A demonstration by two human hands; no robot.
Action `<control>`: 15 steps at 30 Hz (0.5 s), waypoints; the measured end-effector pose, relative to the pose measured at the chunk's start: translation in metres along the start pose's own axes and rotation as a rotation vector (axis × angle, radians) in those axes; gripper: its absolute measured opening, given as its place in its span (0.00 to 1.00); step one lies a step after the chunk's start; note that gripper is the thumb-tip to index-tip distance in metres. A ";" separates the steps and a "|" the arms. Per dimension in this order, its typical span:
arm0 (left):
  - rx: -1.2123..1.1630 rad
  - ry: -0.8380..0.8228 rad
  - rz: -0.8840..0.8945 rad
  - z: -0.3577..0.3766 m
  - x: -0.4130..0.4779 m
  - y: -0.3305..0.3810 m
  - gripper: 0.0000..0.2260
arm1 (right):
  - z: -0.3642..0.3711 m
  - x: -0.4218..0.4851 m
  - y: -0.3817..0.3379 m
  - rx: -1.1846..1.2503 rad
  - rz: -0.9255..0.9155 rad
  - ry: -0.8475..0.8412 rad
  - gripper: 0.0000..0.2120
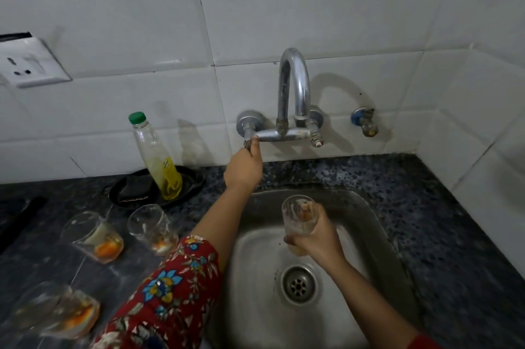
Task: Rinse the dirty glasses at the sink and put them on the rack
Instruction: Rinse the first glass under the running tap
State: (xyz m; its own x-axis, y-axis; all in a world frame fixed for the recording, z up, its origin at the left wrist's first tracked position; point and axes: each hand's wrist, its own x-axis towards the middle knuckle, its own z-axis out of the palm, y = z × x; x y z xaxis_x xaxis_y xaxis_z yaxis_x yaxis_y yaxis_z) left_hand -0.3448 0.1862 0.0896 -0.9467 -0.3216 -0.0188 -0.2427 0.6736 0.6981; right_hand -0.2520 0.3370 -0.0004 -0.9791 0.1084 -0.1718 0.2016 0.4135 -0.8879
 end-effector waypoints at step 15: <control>-0.634 -0.249 -0.118 0.008 -0.013 -0.027 0.34 | 0.002 0.002 0.003 0.104 -0.079 -0.021 0.34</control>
State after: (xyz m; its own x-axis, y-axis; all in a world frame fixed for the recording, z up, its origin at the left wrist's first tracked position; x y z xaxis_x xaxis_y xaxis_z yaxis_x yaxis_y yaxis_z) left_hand -0.3280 0.1777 0.0653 -0.9605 -0.1552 -0.2309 -0.2479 0.1004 0.9636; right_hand -0.2530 0.3361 -0.0041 -0.9923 0.0602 -0.1078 0.1216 0.3240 -0.9382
